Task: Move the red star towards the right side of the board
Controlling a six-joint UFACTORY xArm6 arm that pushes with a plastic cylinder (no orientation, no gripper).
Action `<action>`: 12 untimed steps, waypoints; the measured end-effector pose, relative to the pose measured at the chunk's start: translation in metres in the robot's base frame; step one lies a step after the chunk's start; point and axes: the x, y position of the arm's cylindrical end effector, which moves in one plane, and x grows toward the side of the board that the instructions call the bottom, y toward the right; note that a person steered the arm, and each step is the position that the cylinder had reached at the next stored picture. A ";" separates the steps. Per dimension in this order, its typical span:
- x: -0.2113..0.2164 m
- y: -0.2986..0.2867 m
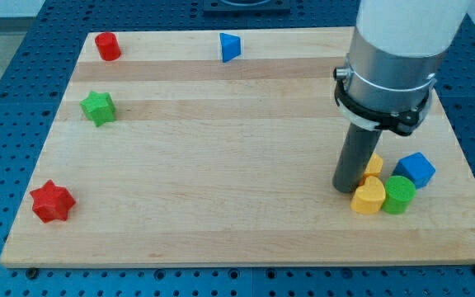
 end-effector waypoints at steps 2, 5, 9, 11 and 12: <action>0.000 -0.132; -0.039 -0.412; 0.032 -0.410; 0.030 -0.300; 0.033 -0.316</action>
